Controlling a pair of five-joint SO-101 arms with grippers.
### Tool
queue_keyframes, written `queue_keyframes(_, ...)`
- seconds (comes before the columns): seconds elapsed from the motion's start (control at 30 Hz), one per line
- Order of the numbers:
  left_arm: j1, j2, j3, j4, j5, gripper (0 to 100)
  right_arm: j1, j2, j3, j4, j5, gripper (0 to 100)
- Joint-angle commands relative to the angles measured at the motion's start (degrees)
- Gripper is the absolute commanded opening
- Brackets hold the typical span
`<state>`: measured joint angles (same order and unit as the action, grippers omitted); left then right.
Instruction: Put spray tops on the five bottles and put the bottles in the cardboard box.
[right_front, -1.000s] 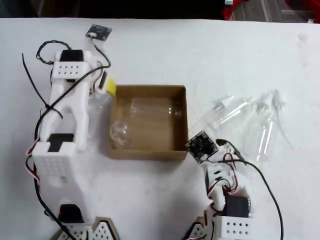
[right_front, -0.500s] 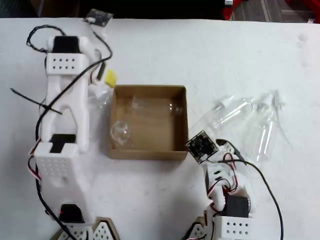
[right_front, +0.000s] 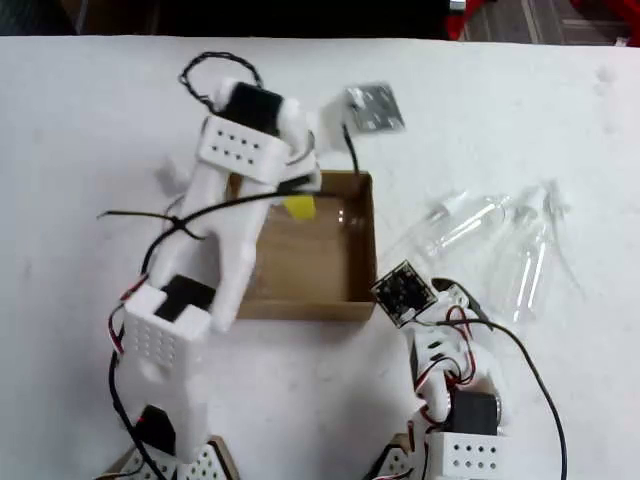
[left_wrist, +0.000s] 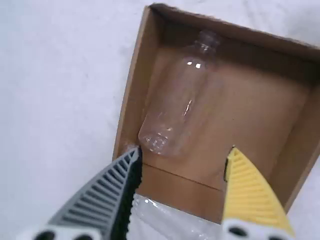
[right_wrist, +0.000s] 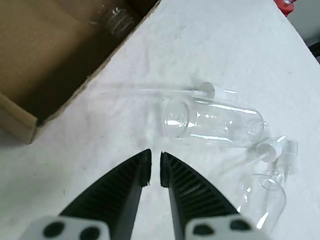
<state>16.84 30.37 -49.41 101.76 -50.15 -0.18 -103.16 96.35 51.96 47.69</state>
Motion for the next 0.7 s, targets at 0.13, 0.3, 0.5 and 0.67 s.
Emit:
queue_keyframes(0.13,5.5,1.9,-0.9,-4.0,-10.7,24,1.2,-0.3,0.5,-0.3,0.5,1.6)
queue_keyframes(0.3,8.4,6.3,-0.9,-7.6,-10.7,25,5.3,-0.3,0.5,-3.2,0.1,1.6)
queue_keyframes(0.5,10.7,10.4,-0.9,-10.2,-10.8,24,6.5,-0.3,0.5,-4.0,0.1,1.6)
queue_keyframes(0.67,10.3,14.8,-0.9,-13.1,-10.5,24,6.5,-0.3,0.5,-4.0,0.1,1.6)
